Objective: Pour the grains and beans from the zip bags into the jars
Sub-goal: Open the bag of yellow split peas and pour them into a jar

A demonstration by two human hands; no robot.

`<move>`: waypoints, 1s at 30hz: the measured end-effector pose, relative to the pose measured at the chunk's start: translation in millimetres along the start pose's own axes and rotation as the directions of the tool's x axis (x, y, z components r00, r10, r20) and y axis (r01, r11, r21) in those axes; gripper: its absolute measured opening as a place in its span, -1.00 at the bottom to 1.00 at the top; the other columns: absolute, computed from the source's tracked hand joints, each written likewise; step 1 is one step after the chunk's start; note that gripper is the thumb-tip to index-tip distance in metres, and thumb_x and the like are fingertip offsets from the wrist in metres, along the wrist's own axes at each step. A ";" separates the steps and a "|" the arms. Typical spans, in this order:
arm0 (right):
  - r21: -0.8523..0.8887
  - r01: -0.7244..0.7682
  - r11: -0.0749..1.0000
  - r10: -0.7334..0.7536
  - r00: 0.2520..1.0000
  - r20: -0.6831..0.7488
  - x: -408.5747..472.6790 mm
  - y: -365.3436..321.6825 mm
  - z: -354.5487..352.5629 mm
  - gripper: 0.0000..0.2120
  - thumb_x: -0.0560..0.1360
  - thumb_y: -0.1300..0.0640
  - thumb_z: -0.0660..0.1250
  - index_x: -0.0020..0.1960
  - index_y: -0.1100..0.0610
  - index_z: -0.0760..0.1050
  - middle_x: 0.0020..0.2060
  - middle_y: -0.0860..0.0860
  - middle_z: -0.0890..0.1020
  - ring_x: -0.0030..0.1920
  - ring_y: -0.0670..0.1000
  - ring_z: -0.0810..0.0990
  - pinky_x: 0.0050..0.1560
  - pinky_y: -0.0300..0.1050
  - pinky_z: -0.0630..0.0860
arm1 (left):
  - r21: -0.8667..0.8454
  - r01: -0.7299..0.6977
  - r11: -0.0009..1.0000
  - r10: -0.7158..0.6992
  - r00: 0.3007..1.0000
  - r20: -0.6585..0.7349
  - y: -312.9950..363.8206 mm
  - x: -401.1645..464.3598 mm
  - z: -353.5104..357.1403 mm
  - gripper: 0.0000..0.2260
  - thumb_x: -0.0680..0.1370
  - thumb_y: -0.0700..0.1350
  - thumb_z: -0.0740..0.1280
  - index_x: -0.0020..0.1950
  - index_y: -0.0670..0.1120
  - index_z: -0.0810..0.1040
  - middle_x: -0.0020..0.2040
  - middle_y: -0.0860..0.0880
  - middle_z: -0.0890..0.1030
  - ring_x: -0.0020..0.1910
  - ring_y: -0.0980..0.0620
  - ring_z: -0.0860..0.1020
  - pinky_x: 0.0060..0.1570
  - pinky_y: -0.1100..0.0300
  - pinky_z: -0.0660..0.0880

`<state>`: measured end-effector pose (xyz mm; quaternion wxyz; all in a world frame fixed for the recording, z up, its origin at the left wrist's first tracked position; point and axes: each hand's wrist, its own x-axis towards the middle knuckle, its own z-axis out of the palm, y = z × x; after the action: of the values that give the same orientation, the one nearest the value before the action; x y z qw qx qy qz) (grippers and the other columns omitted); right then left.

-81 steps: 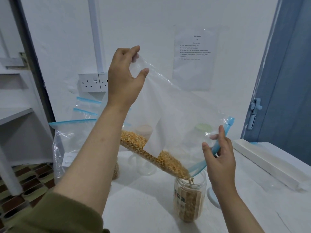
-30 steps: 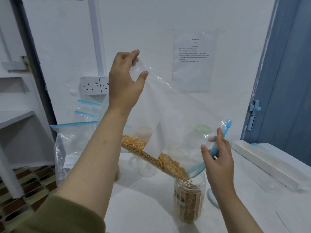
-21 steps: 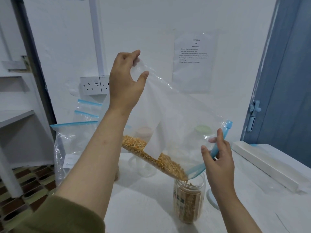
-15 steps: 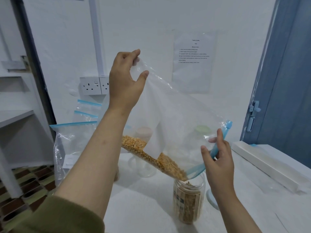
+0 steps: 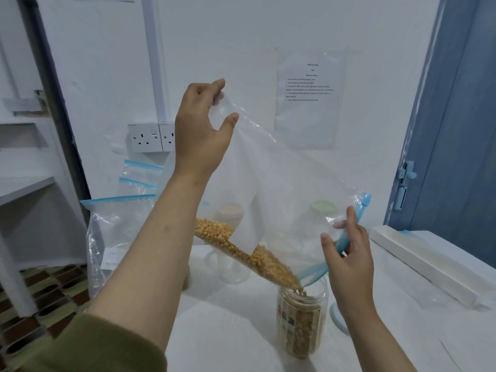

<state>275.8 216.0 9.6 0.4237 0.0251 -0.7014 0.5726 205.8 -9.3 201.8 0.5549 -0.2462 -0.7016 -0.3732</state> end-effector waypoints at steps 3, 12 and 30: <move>0.006 0.001 1.000 -0.001 1.000 -0.003 -0.1 0.2 0.0 -0.39 0.59 0.21 0.32 0.54 -0.16 0.21 0.00 -0.21 0.44 -0.02 -0.19 0.45 -0.04 -0.46 0.44 | 0.003 0.000 1.000 0.000 1.000 0.002 0.7 0.4 0.0 -0.56 0.49 -0.17 0.45 0.36 -0.16 0.51 0.10 0.04 0.46 0.07 0.21 0.47 0.07 0.52 0.32; 0.008 0.000 1.000 0.000 1.000 -0.008 0.7 0.2 -0.2 -0.39 0.59 0.21 0.33 0.55 -0.12 0.23 0.01 -0.18 0.44 -0.03 -0.18 0.45 -0.03 -0.45 0.44 | -0.003 -0.005 1.000 0.005 1.000 -0.003 1.6 0.6 0.6 -0.56 0.48 -0.17 0.45 0.36 -0.16 0.52 0.08 0.04 0.46 0.06 0.21 0.47 0.06 0.50 0.32; 0.002 -0.016 1.000 0.016 1.000 -0.013 0.8 -1.1 -2.5 -0.38 0.59 0.20 0.33 0.55 -0.14 0.22 0.07 -0.14 0.43 0.01 -0.20 0.46 -0.03 -0.46 0.46 | 0.010 -0.015 1.000 0.015 1.000 0.001 6.9 0.5 -1.9 -0.55 0.50 -0.16 0.45 0.37 -0.17 0.51 0.10 0.03 0.46 0.08 0.19 0.47 0.07 0.52 0.33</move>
<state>277.3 218.1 11.0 0.4237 0.0164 -0.6981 0.5769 212.0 -6.6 204.2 0.5584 -0.2487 -0.7020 -0.3654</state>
